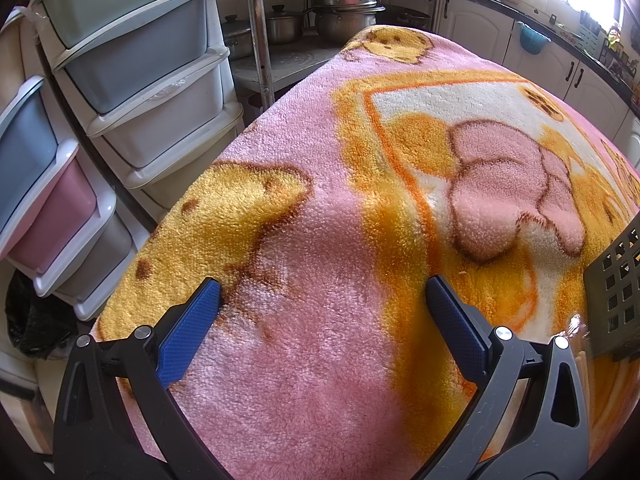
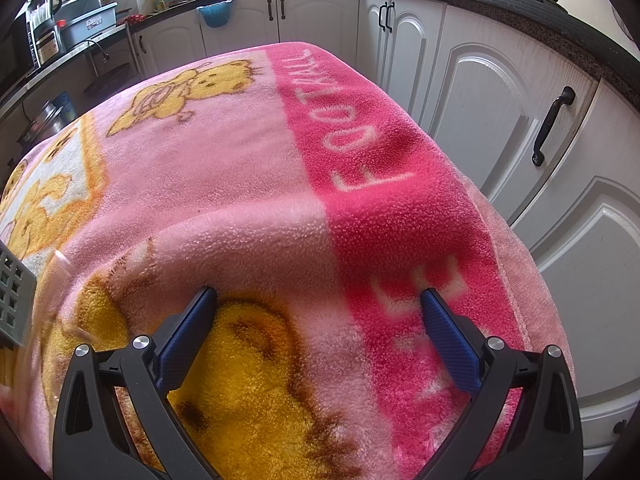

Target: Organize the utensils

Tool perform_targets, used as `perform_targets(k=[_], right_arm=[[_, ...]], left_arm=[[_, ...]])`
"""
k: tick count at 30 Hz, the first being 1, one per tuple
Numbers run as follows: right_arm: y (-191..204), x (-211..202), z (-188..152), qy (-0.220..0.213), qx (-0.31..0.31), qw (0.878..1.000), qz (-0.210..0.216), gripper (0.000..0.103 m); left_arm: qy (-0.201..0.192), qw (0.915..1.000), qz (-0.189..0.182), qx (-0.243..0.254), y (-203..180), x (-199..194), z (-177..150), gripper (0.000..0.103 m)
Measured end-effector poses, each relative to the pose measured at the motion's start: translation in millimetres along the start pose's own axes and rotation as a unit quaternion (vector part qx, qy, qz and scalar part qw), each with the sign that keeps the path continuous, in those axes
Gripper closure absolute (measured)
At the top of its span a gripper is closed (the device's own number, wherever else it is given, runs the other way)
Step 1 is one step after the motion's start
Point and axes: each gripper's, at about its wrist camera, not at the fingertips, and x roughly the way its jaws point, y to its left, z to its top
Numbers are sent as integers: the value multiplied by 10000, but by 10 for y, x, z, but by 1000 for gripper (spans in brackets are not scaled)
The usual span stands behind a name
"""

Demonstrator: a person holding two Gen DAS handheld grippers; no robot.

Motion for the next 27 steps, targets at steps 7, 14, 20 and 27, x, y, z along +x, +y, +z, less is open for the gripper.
perform_targets(k=[7, 14, 20, 27], right_arm=[[1, 0, 0, 1, 0, 10000, 0, 5], [-1, 1, 0, 0, 0, 10000, 1, 5], [-2, 2, -1, 0, 0, 10000, 0, 5], [-1, 2, 0, -1, 0, 10000, 0, 5]], left_arm=[[-1, 10000, 1, 1, -12, -2, 0, 9], [-1, 10000, -1, -1, -9, -1, 2, 9], [-2, 10000, 0, 0, -11, -4, 0, 9], [-2, 10000, 2, 1, -8, -1, 1, 9]])
